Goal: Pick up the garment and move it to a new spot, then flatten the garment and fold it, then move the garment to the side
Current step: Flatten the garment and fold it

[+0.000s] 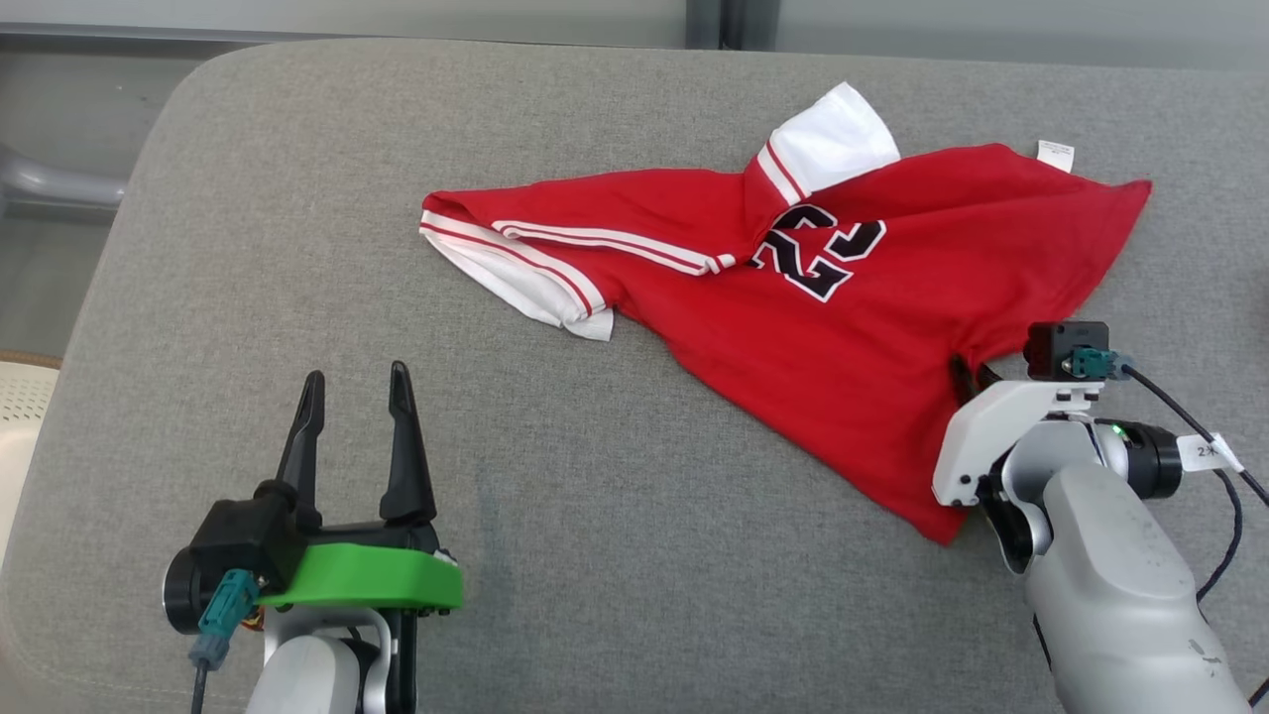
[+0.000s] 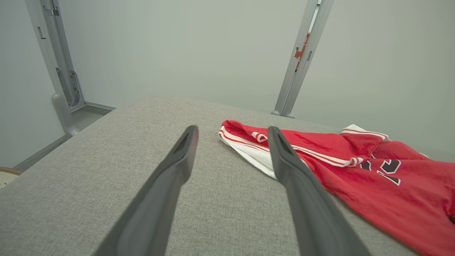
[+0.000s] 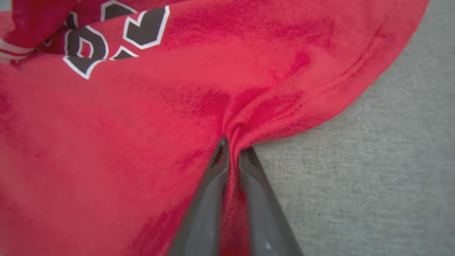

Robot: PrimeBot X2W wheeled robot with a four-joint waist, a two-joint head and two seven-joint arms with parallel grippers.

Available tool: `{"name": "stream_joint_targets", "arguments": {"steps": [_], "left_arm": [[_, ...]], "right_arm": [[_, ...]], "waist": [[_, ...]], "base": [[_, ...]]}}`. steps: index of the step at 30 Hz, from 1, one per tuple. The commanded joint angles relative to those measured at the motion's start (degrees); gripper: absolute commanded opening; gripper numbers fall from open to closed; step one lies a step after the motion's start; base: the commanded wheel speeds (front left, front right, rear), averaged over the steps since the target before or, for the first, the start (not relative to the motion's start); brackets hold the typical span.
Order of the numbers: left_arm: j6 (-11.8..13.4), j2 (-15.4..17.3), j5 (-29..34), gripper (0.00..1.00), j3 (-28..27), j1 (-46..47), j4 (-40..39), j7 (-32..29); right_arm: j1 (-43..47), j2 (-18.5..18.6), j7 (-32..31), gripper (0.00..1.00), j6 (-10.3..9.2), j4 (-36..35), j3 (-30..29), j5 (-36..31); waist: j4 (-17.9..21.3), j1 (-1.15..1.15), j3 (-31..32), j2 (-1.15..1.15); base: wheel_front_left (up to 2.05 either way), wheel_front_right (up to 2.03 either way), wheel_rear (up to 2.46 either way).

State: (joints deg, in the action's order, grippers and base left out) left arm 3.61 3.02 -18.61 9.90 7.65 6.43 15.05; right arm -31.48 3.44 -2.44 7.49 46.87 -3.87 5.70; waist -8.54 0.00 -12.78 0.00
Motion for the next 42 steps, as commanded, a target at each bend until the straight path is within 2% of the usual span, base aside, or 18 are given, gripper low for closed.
{"name": "stream_joint_targets", "arguments": {"steps": [1, 5, 11, 18, 26, 27, 28, 29, 37, 42], "left_arm": [[0.44, 0.02, 0.12, 1.00, -0.20, 0.23, -0.24, 0.15], [0.33, -0.05, 0.17, 1.00, -0.18, 0.53, -0.41, 0.15], [-0.14, -0.07, -0.30, 1.00, 0.89, 1.34, 0.04, 0.15], [-0.33, -0.05, -0.96, 1.00, 3.50, 3.16, 0.60, 0.15], [-0.48, -0.05, -0.83, 1.00, 5.75, 4.46, 1.22, 0.16], [-0.49, -0.05, -0.81, 1.00, 5.87, 4.60, 1.31, 0.16], [-0.53, -0.05, -0.79, 1.00, 5.94, 4.69, 1.46, 0.15], [-0.53, -0.05, -0.75, 1.00, 6.02, 4.69, 1.63, 0.16], [-0.45, -0.05, -0.27, 1.00, 5.69, 3.31, 2.56, 0.15], [-0.88, -0.03, -0.32, 1.00, 5.65, 2.28, 3.26, 0.16]], "right_arm": [[0.07, 0.75, -0.70, 0.00, -0.02, 1.09, 0.16, -0.84], [-3.77, 5.35, -1.20, 0.00, -0.10, -1.29, -0.73, -1.70], [-8.88, 13.44, -5.62, 0.00, -0.06, -3.26, 1.69, -0.42], [-13.18, 19.78, -9.18, 0.00, -0.06, 1.94, 2.05, 3.17], [-18.29, 23.86, -4.33, 0.00, -0.06, 7.88, 2.16, 0.87], [-18.91, 24.21, -3.19, 0.07, -0.06, 8.38, 2.72, 0.29], [-19.35, 24.46, -2.38, 0.41, -0.06, 8.89, 2.97, -0.09], [-19.65, 24.47, -1.44, 1.00, -0.06, 9.45, 3.47, -0.54], [-20.81, 25.11, 3.78, 1.00, -0.06, 10.92, 7.31, 0.64], [-18.99, 24.05, 8.58, 1.00, -0.05, 7.81, 12.02, 4.81]], "waist": [[-0.05, 0.00, -0.29, 0.00], [0.00, 0.00, -1.05, 0.00], [-0.19, 0.00, -2.49, 0.00], [-1.85, 0.00, -4.42, 0.00], [-3.58, 0.00, -6.18, 0.00], [-3.61, 0.00, -6.28, 0.00], [-3.56, 0.00, -6.30, 0.00], [-3.34, 0.00, -6.18, 0.00], [0.88, 0.00, -3.19, 0.00], [4.48, 0.00, -0.74, 0.00]], "base": [[0.00, 0.00, 0.00], [0.00, 0.00, 0.00], [0.00, 0.00, 0.00], [0.00, 0.00, 0.00], [0.00, 0.00, 0.00], [0.00, 0.00, 0.00], [0.00, 0.00, 0.00], [0.00, 0.00, 0.00], [0.00, 0.00, 0.00], [0.00, 0.00, 0.00]]}}
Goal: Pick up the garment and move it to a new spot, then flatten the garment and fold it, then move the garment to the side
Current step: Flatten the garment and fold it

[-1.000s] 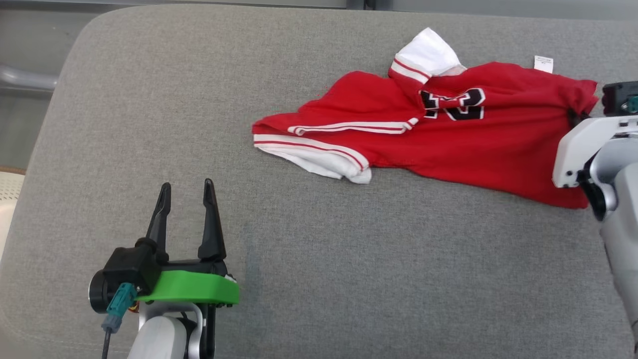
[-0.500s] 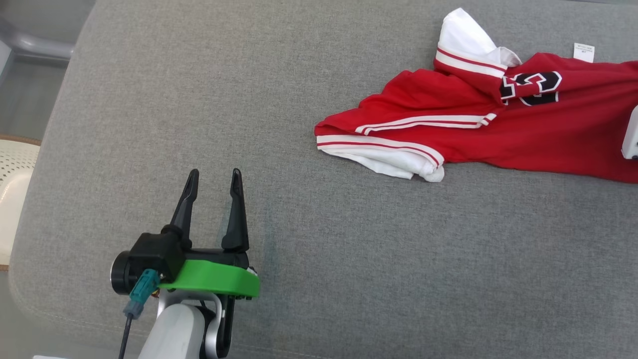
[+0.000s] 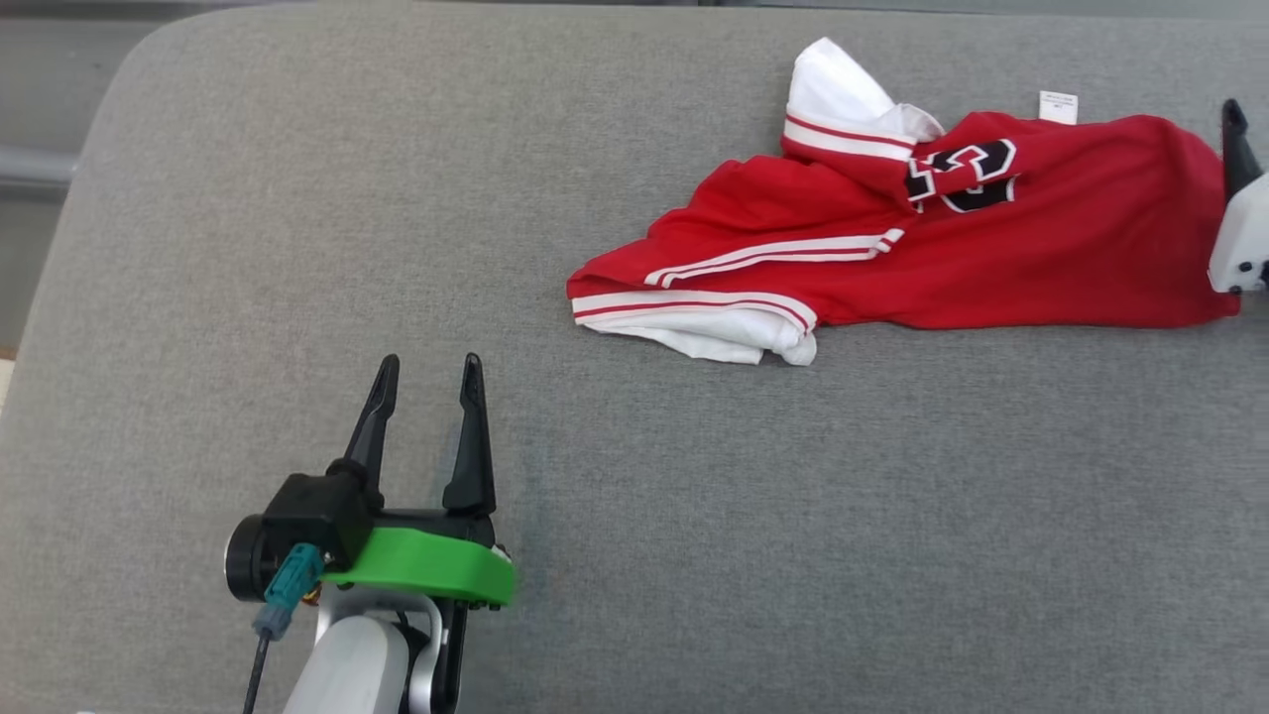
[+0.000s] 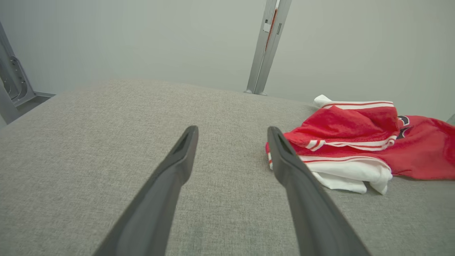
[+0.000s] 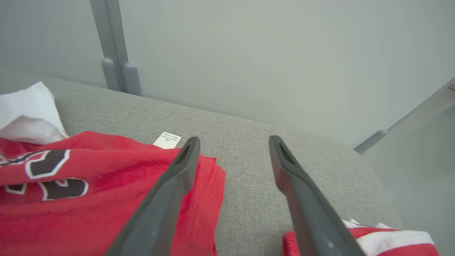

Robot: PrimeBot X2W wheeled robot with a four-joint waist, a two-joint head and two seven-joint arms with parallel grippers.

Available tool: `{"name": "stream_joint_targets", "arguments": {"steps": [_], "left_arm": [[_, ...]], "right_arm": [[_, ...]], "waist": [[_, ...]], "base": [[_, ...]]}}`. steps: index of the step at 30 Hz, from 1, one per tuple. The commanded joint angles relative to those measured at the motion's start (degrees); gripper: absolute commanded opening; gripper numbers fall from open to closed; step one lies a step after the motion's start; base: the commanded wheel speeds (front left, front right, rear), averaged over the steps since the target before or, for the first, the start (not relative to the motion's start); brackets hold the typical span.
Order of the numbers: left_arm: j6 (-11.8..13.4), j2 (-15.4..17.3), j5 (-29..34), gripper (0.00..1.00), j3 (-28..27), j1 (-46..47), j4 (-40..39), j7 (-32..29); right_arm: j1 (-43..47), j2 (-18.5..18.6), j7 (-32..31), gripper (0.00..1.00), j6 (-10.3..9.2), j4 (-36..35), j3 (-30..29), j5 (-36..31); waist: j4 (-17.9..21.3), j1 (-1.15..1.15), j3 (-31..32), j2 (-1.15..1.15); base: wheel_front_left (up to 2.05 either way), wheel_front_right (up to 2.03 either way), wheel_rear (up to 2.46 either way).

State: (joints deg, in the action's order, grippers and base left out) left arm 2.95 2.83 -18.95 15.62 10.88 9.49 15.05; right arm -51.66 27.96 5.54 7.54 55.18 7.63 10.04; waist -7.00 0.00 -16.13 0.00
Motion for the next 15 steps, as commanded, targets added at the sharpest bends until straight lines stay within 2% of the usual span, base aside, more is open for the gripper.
{"name": "stream_joint_targets", "arguments": {"steps": [1, 8, 11, 15], "left_arm": [[-0.29, 0.15, -0.09, 1.00, 0.11, -1.12, 0.41, 0.15], [-1.84, 0.16, -0.98, 1.00, 4.75, -1.97, 5.14, -0.27], [-2.79, 0.19, -0.49, 1.00, 7.96, -0.62, 7.75, -1.18], [-3.85, 0.22, -0.73, 1.00, 11.36, 2.27, 12.40, -2.30]], "right_arm": [[1.93, -0.74, 1.47, 1.00, -0.11, -1.47, 1.43, 1.34], [10.79, -3.09, 6.92, 1.00, -0.11, -11.93, 5.32, 7.91], [15.89, -4.39, 8.05, 1.00, -0.11, -16.93, 4.32, 9.01], [23.69, -7.88, 8.92, 1.00, -0.11, -23.72, 1.21, 8.21]], "waist": [[3.55, 0.00, 3.03, 0.00], [7.78, 0.00, 6.09, 0.00], [9.20, 0.00, 6.59, 0.00], [11.03, 0.00, 6.60, 0.00]], "base": [[0.00, 0.00, 0.00], [0.00, 0.00, 0.00], [0.00, 0.00, 0.00], [0.00, 0.00, 0.00]]}}
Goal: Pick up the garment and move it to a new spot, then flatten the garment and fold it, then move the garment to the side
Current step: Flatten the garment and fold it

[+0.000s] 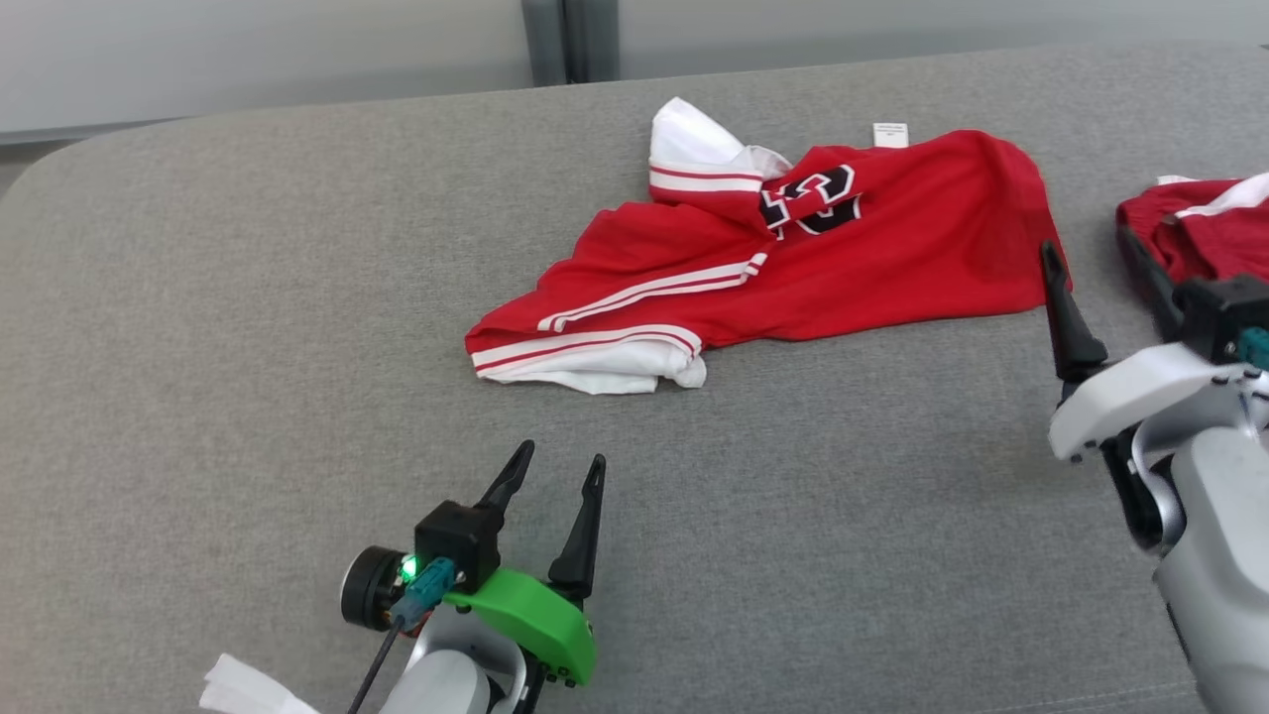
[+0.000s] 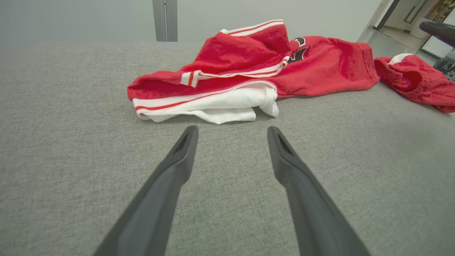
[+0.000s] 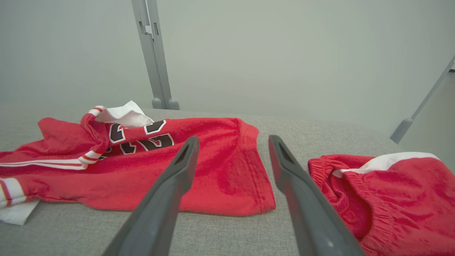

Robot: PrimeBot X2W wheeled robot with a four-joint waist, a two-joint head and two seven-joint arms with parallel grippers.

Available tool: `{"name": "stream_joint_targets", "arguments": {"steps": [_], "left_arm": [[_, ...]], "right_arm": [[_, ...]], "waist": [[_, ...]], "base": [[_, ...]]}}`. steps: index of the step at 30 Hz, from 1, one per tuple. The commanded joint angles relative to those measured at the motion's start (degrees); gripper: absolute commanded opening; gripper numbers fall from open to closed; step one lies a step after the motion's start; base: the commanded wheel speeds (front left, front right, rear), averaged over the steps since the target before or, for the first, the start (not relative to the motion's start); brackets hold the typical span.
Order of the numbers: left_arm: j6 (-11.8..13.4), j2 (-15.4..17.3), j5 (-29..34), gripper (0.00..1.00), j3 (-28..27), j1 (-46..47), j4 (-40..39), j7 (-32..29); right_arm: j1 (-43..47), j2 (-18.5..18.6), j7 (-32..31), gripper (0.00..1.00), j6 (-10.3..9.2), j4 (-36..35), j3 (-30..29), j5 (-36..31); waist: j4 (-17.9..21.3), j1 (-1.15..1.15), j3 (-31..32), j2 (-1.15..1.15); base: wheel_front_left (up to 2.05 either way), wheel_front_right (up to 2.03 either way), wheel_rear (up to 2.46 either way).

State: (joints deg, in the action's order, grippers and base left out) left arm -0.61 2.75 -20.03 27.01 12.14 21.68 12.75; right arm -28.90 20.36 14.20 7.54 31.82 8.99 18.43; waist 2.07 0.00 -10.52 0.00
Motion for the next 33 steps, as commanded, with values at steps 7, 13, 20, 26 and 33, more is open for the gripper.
{"name": "stream_joint_targets", "arguments": {"steps": [7, 13, 20, 26, 33], "left_arm": [[-1.09, 0.30, 0.04, 1.00, 5.22, 8.46, 8.67, -0.90], [0.65, 0.31, -2.15, 1.00, 6.63, 14.81, 16.95, -0.11], [1.69, 0.31, -3.95, 1.00, 6.16, 18.86, 24.84, 0.44], [2.77, 0.32, -5.27, 1.00, 5.97, 21.46, 29.95, 0.75], [2.15, 0.30, -4.48, 0.00, 8.72, 23.88, 33.26, 0.29]], "right_arm": [[10.55, -7.80, 0.41, 1.00, -0.10, -9.98, -5.58, -3.92], [13.72, -11.93, -0.92, 1.00, -0.10, -14.82, -5.74, -5.84], [14.76, -13.00, -1.28, 1.00, -0.10, -16.71, -5.92, -6.45], [14.67, -13.55, -1.34, 1.00, -0.10, -17.46, -5.82, -6.51], [15.12, -13.69, -0.96, 1.00, -0.10, -18.18, -6.92, -6.75]], "waist": [[5.48, 0.00, -0.39, 0.00], [8.77, 0.00, -2.35, 0.00], [10.42, 0.00, -3.64, 0.00], [11.29, 0.00, -4.41, 0.00], [11.31, 0.00, -4.55, 0.00]], "base": [[0.00, 0.00, 0.00], [0.00, 0.00, 0.00], [0.00, 0.00, 0.00], [0.00, 0.00, 0.00], [0.00, 0.00, 0.00]]}}
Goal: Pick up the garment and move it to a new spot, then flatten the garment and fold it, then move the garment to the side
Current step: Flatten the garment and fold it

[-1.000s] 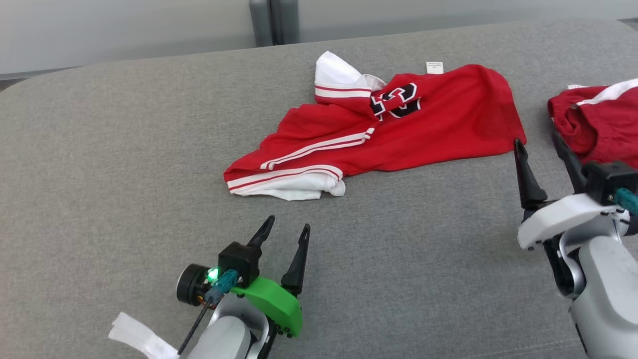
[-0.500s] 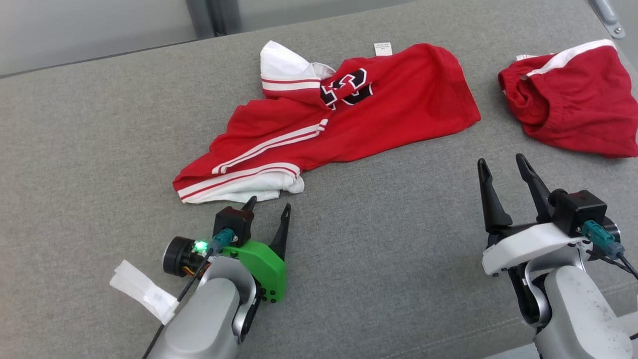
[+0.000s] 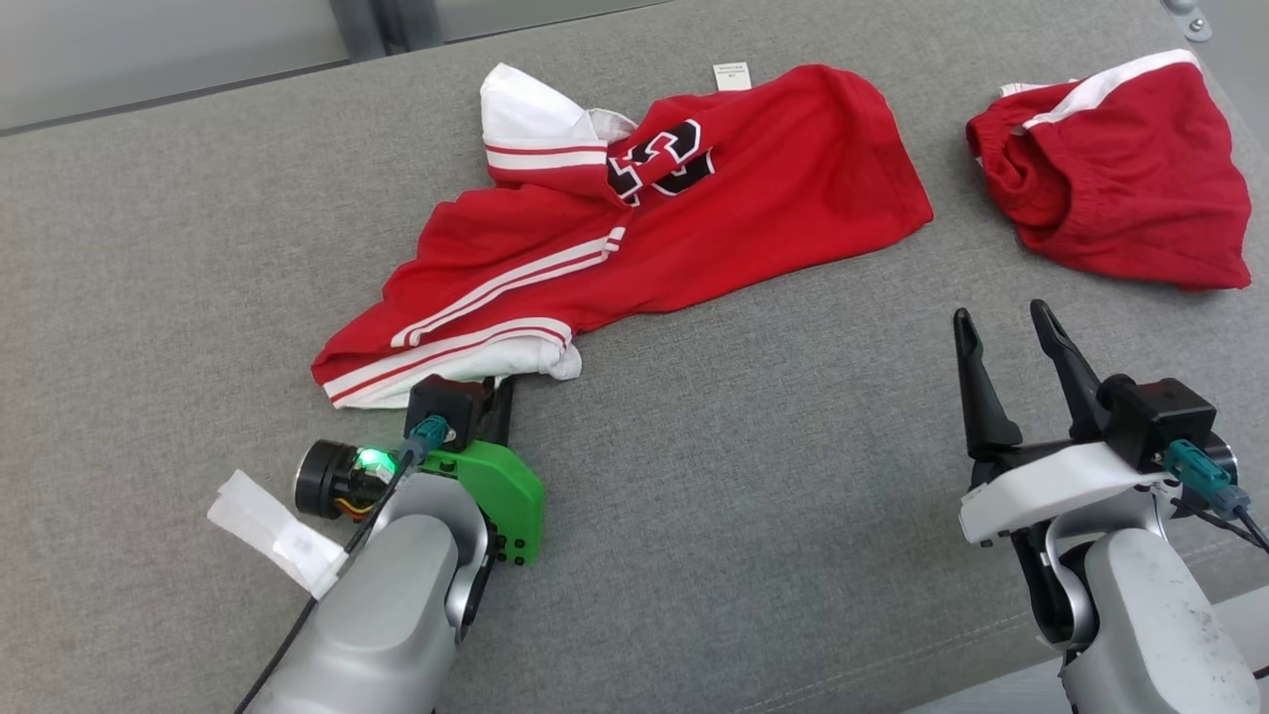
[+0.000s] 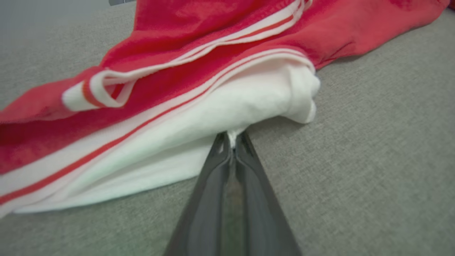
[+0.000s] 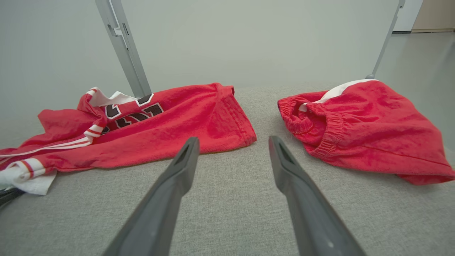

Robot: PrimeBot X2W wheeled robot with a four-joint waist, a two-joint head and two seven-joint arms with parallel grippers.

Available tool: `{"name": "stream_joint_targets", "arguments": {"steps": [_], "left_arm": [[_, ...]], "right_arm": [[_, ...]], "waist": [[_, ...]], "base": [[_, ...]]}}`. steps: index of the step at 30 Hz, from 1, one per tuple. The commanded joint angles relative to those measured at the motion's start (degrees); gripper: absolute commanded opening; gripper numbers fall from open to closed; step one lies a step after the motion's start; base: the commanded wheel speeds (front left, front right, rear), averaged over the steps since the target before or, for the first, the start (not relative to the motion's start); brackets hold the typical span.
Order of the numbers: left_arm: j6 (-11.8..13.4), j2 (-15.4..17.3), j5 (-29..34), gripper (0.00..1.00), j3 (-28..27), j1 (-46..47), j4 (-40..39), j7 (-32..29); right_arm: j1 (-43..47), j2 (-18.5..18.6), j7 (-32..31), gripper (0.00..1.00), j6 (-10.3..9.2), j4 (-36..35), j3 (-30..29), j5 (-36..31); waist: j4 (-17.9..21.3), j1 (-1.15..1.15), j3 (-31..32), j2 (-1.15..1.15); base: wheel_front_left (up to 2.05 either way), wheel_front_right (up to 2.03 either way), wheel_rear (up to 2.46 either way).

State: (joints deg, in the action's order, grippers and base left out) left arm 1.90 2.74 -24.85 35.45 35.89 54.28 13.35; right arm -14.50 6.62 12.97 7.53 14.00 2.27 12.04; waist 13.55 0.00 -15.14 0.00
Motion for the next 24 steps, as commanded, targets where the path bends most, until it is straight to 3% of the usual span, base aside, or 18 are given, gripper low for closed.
{"name": "stream_joint_targets", "arguments": {"steps": [1, 5, 11, 19, 24], "left_arm": [[-0.32, 0.30, 0.60, 0.00, 0.62, 0.46, 0.56, -0.05], [-1.56, 0.78, 1.83, 0.00, 1.95, 1.03, -1.36, 0.69], [-2.39, 4.37, 2.61, 0.00, 2.85, -1.77, -10.83, 1.23], [1.67, 14.69, 3.38, 0.00, 2.72, -12.89, -36.15, -3.86], [6.10, 21.40, 2.57, 0.00, 1.41, -22.01, -51.32, -8.96]], "right_arm": [[0.83, 0.07, 0.33, 1.00, -0.09, -0.50, -0.53, -0.44], [1.83, 0.06, 0.22, 1.00, -0.09, -1.42, -1.90, -0.79], [3.89, -0.30, -0.28, 1.00, -0.09, -3.31, -4.38, -1.68], [7.49, -1.16, -1.11, 1.00, -0.09, -5.42, -7.14, -1.97], [9.52, -1.48, -1.91, 1.00, -0.09, -6.81, -8.69, -1.91]], "waist": [[-0.35, 0.00, 0.16, 0.00], [-1.58, 0.00, 0.85, 0.00], [-4.49, 0.00, 2.32, 0.00], [-8.85, 0.00, 3.99, 0.00], [-10.64, 0.00, 4.40, 0.00]], "base": [[0.00, 0.00, 0.00], [0.00, 0.00, 0.00], [0.00, 0.00, 0.00], [0.00, 0.00, 0.00], [0.00, 0.00, 0.00]]}}
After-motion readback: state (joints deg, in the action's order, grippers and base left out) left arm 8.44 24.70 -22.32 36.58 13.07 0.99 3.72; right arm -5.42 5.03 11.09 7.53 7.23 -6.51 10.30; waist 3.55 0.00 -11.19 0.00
